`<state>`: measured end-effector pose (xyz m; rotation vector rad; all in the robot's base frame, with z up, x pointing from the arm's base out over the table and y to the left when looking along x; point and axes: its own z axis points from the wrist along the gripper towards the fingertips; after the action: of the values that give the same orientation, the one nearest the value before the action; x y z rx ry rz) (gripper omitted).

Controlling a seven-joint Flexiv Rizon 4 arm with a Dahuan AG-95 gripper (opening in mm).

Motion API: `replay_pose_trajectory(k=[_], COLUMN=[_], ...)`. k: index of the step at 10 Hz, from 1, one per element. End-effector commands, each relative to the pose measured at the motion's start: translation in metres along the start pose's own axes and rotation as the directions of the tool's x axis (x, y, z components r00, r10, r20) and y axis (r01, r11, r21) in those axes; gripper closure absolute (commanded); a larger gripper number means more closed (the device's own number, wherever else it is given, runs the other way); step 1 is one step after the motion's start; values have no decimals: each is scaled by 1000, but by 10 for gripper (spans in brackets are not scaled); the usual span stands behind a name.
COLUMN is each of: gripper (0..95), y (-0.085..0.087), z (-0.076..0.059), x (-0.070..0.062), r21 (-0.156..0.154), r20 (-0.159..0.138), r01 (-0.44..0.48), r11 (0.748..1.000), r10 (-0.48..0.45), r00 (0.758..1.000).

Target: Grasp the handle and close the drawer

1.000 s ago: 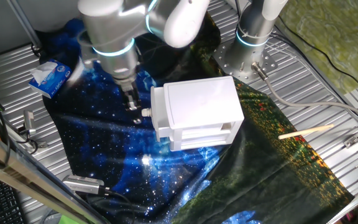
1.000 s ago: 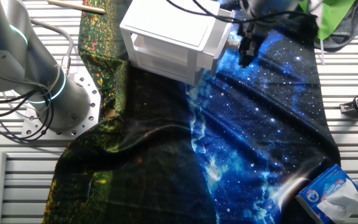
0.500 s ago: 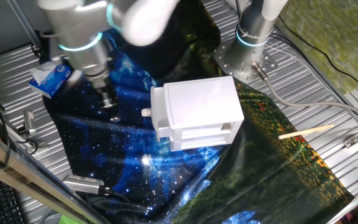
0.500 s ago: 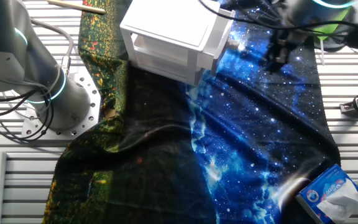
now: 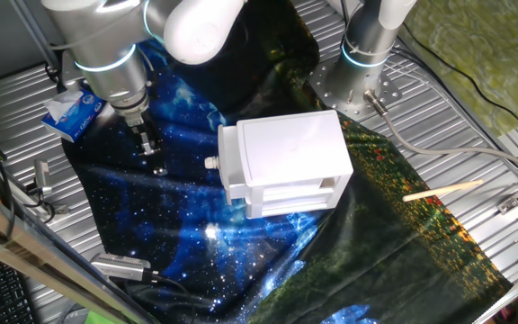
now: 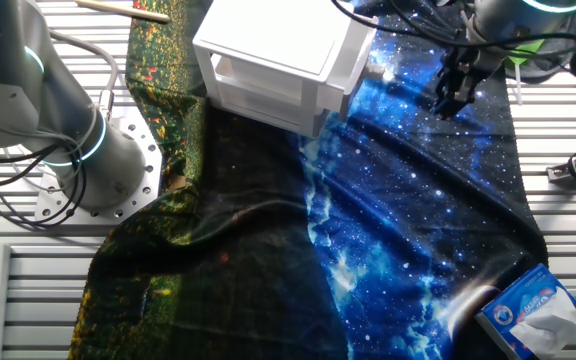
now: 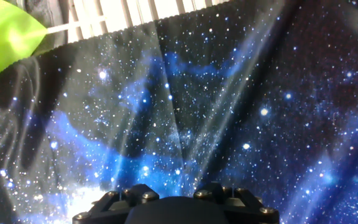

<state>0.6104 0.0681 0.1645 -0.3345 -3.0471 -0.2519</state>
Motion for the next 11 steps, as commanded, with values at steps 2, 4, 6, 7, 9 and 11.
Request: replay_pose_trajectory(k=[2,4,6,7,9,11], gripper=[380,380,380,380,380,380], y=[4,11,15,16,15,15], z=[6,13,18,20,20,20], x=[6,19,29,30,31,31], r21=[4,12,14,17,16,17], r20=[-2,6,7,9,10,10], r01=[1,-6,-9,-9,-9,-7], r11=[1000,1000,1000,1000,1000,1000], r10=[-1,6,9,9,9,7], r00=[1000,1000,1000,1000,1000,1000])
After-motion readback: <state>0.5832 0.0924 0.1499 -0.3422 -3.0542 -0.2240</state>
